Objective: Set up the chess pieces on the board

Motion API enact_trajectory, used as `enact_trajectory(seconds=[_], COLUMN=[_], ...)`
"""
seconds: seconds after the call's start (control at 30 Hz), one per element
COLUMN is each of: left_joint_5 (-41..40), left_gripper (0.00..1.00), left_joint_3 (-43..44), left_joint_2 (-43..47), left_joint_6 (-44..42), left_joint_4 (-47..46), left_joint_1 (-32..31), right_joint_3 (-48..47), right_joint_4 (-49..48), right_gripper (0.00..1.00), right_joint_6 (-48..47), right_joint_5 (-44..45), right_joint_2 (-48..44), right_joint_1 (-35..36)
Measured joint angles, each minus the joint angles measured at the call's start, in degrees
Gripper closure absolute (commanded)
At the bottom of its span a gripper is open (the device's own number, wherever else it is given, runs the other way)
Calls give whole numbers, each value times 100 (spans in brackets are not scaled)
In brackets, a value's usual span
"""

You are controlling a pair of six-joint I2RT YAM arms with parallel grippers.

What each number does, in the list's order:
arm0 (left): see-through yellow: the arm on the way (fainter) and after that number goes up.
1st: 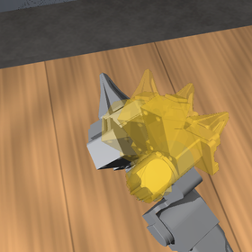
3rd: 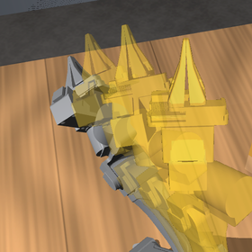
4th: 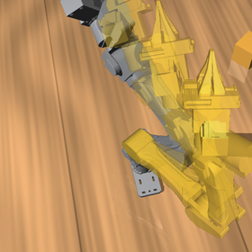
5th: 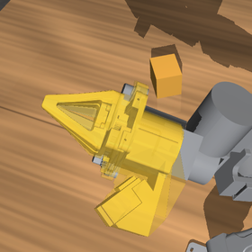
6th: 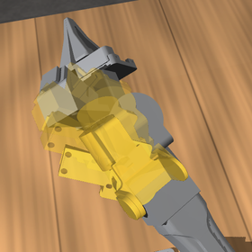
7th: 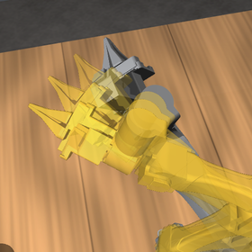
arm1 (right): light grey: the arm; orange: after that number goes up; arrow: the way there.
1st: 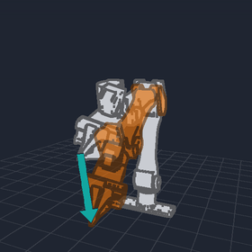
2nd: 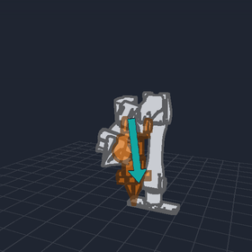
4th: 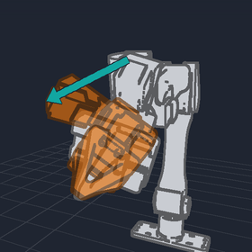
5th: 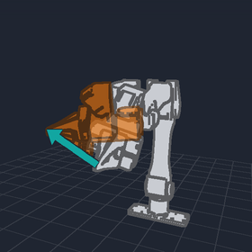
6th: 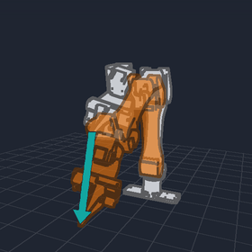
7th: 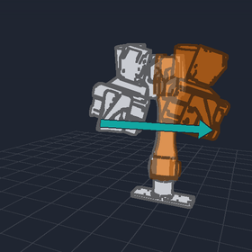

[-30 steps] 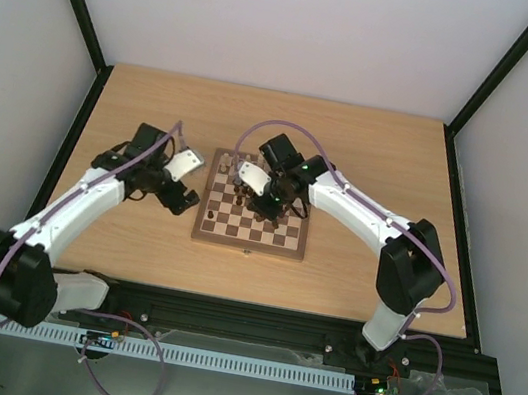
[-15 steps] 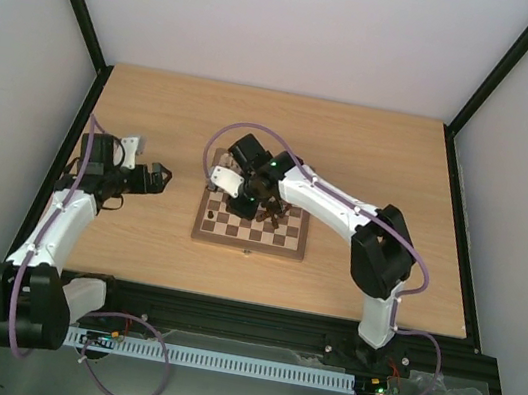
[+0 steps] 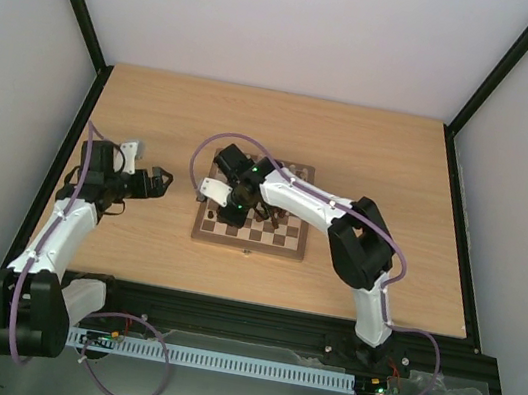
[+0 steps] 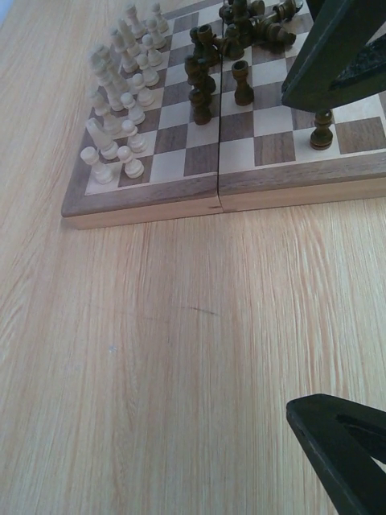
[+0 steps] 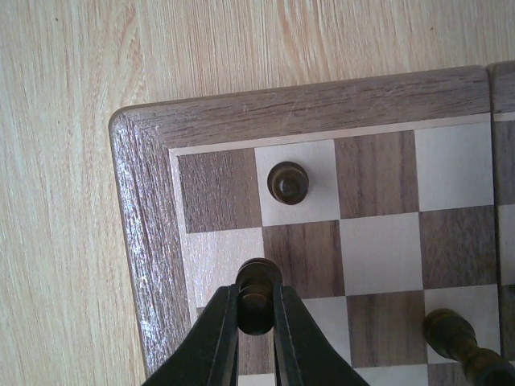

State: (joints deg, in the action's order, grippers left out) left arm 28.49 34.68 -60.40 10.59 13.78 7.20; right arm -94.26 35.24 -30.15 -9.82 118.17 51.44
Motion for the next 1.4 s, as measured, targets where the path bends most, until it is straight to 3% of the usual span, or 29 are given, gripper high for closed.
enact_trajectory(seconds=[0.63,0.83,1.0,1.13,1.4], left_joint_5=[109,201,249,282,310], left_gripper=[1,1,1,1,14], left_joint_3=[-4,-4,-4,-4,63], left_joint_2=[-122,-175,-210,-227,-426], left_joint_6=[63,68,107,120,-118], left_joint_4=[-151,-153,-179,-221,-155], left_joint_1=[48,50,50,50,46], right_joint_3=[-96,-116,-116,-170,-575], right_joint_4=[-87,-109,-107,-105,-37], right_gripper=[88,81,64,58,58], right_joint_6=[151,208,236,299,380], right_joint_5=[236,284,328,341,302], right_joint_2=[271,306,376,376,273], right_joint_1=[7,7,7,7,-59])
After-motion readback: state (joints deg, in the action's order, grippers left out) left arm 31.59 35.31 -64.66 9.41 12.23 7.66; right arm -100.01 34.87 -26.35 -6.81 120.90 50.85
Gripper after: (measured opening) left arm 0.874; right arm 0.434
